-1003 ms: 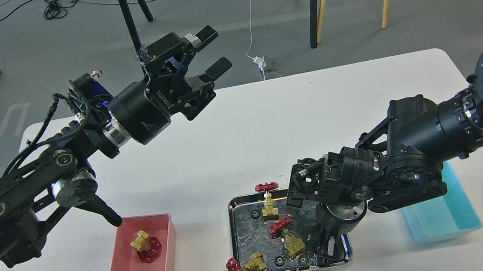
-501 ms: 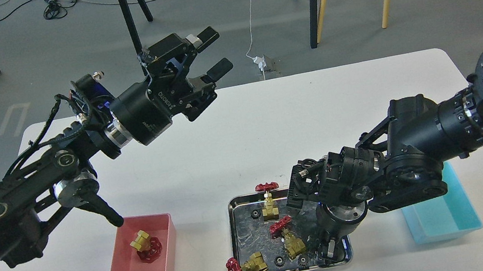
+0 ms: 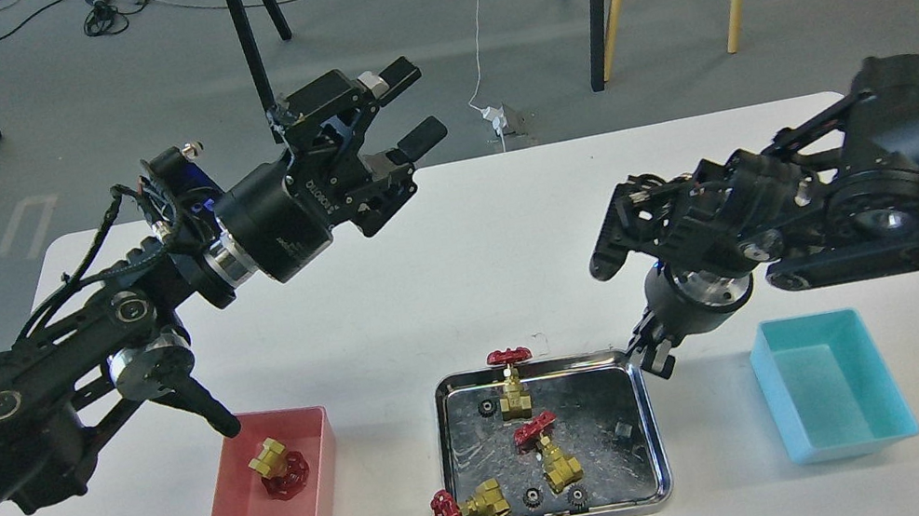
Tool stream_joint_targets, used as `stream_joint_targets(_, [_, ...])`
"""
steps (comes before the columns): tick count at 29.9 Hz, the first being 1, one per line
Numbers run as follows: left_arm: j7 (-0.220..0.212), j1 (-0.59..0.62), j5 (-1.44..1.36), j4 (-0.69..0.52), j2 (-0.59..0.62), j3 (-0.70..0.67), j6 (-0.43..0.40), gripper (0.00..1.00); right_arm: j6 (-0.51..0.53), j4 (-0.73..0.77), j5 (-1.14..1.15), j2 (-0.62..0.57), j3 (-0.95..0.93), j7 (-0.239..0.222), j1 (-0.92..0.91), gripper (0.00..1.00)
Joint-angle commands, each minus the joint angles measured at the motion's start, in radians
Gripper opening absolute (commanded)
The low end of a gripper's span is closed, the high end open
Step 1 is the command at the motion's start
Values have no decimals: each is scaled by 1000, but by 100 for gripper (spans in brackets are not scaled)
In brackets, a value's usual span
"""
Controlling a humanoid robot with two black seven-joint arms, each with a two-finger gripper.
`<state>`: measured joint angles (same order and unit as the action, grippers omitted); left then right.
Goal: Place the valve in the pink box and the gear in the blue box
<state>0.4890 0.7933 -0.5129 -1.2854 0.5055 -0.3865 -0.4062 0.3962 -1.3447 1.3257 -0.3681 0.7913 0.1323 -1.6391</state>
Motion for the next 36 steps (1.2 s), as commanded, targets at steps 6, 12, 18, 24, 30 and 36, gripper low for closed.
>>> stream_joint_targets(6, [0, 0, -7, 5, -71, 1, 3, 68, 1, -66, 69, -353, 13, 1, 54, 4])
stream_joint_targets(12, [0, 0, -53, 12, -107, -2, 20, 68, -6, -99, 66, -397, -9, 1, 90, 10])
stream_joint_targets(18, [0, 0, -53, 14, -108, -3, 21, 68, -11, -99, 61, -397, -32, 0, 108, 38])
stream_joint_targets(24, [0, 6, -53, 70, -108, -2, 18, 69, -8, -100, 21, -405, -53, 1, 108, 75])
stream_joint_targets(30, [0, 43, -42, 228, -148, -17, 6, 70, -28, -24, -237, -428, -255, -2, 140, 83])
stream_joint_targets(36, [0, 156, -15, 441, -153, -38, -82, 72, -54, 227, -823, -361, -738, 1, 329, 95])
